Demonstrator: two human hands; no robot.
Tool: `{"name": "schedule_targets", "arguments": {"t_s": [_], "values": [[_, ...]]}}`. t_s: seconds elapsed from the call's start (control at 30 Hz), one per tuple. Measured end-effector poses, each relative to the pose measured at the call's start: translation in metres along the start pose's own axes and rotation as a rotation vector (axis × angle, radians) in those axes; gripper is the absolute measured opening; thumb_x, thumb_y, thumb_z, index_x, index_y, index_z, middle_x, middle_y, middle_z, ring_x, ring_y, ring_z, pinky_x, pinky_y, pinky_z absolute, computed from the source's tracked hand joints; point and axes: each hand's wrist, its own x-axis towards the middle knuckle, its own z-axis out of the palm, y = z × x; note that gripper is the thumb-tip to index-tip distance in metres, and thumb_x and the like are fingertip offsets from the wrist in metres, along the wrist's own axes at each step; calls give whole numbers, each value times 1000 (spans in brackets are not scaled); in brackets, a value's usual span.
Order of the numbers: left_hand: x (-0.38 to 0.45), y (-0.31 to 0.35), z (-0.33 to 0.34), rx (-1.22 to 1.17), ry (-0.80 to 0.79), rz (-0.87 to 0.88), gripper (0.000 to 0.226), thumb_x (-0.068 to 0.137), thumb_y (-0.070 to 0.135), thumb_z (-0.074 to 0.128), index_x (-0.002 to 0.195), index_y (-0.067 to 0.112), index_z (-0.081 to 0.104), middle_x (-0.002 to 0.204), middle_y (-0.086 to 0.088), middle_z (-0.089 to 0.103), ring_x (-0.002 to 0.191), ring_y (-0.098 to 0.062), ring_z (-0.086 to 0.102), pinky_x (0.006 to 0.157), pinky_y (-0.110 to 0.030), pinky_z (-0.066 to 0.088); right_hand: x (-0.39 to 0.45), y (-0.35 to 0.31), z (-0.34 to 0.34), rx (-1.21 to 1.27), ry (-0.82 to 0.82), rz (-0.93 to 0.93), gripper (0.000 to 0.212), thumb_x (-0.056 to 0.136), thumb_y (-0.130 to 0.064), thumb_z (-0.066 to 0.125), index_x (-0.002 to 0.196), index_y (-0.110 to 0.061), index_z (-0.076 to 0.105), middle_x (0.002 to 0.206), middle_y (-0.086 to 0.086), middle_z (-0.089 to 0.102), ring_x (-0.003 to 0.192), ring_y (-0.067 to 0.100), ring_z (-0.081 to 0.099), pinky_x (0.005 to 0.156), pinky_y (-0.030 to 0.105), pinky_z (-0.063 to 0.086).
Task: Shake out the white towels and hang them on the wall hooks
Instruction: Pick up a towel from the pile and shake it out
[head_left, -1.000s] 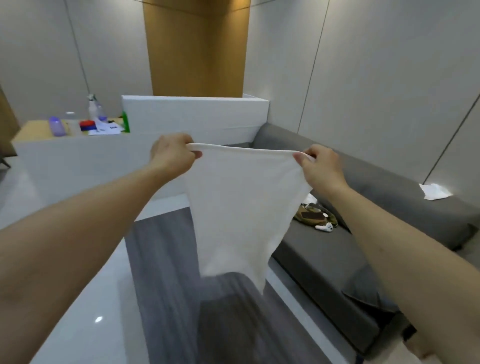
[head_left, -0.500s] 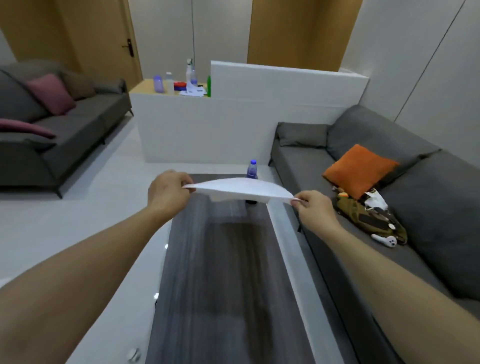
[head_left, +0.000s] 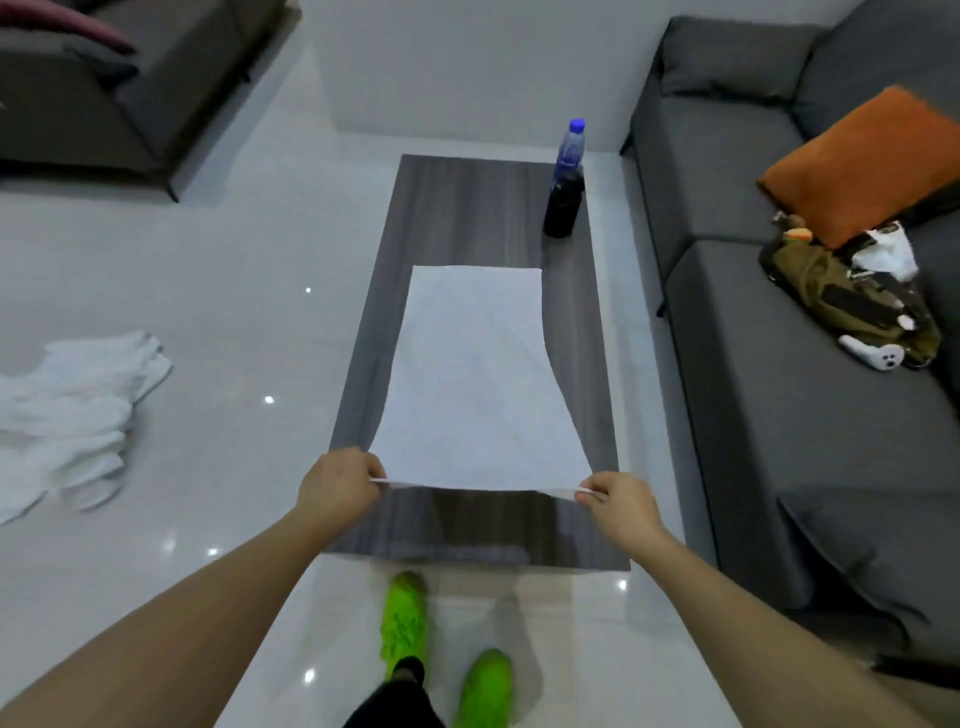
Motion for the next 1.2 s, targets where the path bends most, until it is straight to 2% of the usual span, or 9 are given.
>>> {"name": "schedule_targets", "arguments": {"t_s": [0.17,0.23,0.4,0.5,0.6,0.7,0.83,0.97,1.2], "values": [[-23,-24,51,82,-306,-59,10,80,36,73,76,30,67,85,9,65,88,-15,62,77,-29,53,-8,39,36,-100,-297,59,16,91,-28,67,78,-19,71,78,-8,67,76,8,60,66,21,45],[-24,-29,59,113,-346,-58,11,81,37,73,81,26,71,90,6,68,89,-16,63,80,-32,54,-5,43,39,-141,-320,62,28,91,-26,68,64,-24,62,67,-12,58,67,3,54,56,16,38],[2,-28,52,106,-281,-90,18,85,38,69,71,30,60,81,2,62,81,-19,61,74,-29,52,24,30,36,-144,-216,99,21,92,-21,65,72,-21,61,78,-2,61,75,16,55,56,22,37],[30,-23,46,45,-236,-108,22,87,34,65,66,31,58,73,6,61,70,-12,59,62,-26,46,52,17,31,-126,-158,103,30,93,-17,62,65,-23,59,72,0,61,67,14,54,49,20,35],[64,-20,40,-1,-203,-112,25,91,31,61,66,30,56,70,9,57,69,-11,55,58,-27,41,86,1,27,-98,-96,115,18,94,-19,63,77,-18,70,74,1,64,69,15,56,57,24,40],[106,-20,34,-17,-211,-133,24,92,31,60,68,29,57,75,4,60,77,-19,59,68,-31,49,132,-16,27,-66,-59,133,12,94,-20,63,92,-14,74,88,5,70,78,19,61,68,27,48],[169,-26,38,-21,-189,-181,23,92,29,57,71,25,63,79,-3,64,82,-27,62,76,-35,54,202,-39,35,-75,-21,128,15,94,-18,63,100,-13,75,96,7,73,81,19,60,70,24,43],[229,-39,53,-64,-127,-218,21,94,31,56,91,20,73,89,-9,68,86,-33,63,77,-36,53,269,-56,53,-80,-6,113,15,94,-15,62,102,-13,75,100,7,74,91,23,65,73,23,42],[307,-58,99,-110,-103,-247,22,94,26,53,97,17,74,92,-10,69,86,-31,61,71,-30,45,351,-60,104,-286,-31,180,23,93,-15,58,113,-15,70,109,14,68,102,35,62,76,32,48]]}}
